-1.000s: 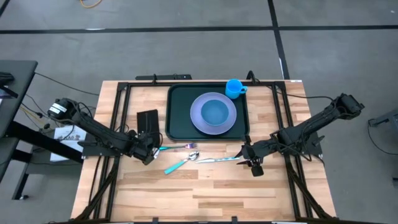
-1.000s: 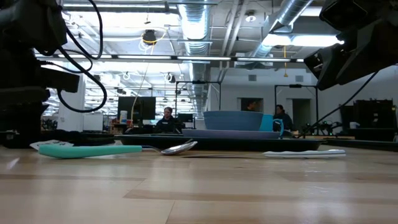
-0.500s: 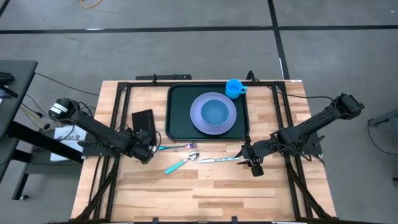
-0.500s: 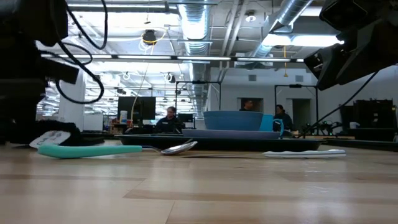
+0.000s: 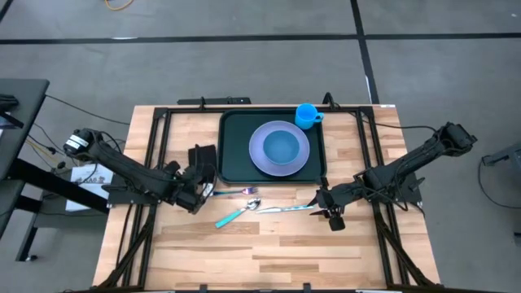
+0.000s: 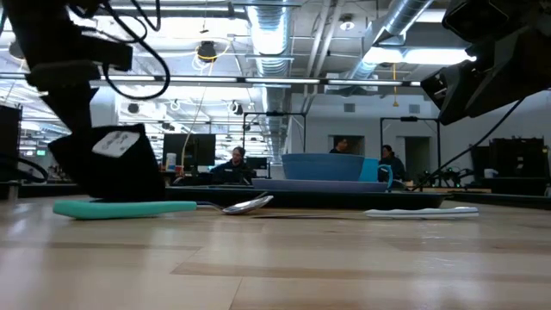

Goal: Set up tray
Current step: Put the napkin to the left side of the purple plate and blue bowl on the black serving tray

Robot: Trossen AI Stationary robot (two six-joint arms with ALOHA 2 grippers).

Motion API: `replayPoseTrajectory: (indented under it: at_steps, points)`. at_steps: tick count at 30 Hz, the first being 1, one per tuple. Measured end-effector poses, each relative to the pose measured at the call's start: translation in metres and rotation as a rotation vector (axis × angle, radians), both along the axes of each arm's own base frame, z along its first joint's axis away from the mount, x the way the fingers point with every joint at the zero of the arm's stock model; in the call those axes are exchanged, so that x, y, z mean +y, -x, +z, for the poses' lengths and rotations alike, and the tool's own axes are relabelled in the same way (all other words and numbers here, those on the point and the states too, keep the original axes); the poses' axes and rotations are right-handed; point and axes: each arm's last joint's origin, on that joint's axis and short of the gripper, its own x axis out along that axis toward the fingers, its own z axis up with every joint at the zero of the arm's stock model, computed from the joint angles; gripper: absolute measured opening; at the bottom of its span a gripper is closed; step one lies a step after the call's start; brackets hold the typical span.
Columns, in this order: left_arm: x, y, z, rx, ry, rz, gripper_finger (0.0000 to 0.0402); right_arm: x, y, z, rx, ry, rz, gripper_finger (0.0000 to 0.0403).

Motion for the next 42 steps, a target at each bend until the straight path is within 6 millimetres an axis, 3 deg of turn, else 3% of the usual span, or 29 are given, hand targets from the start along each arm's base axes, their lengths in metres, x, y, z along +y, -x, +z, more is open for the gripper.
replayPoseTrajectory:
  at_steps: [22, 26, 34, 42]
  points:
    - [0.031, -0.003, 0.012, 0.091, -0.016, 0.019, 0.0, 0.0, 0.0, 0.0, -0.002, 0.006, 0.006, 0.0131]
    - [0.035, -0.004, 0.035, 0.084, -0.061, 0.017, 0.0, 0.0, 0.0, 0.0, -0.002, 0.007, 0.006, 0.0131]
    - [0.043, -0.012, 0.101, -0.006, -0.199, -0.031, 0.0, 0.0, 0.0, 0.0, -0.002, 0.007, 0.007, 0.0131]
    - [0.06, -0.018, 0.147, -0.09, -0.3, -0.062, 0.0, 0.0, 0.0, 0.0, -0.002, 0.007, 0.007, 0.0131]
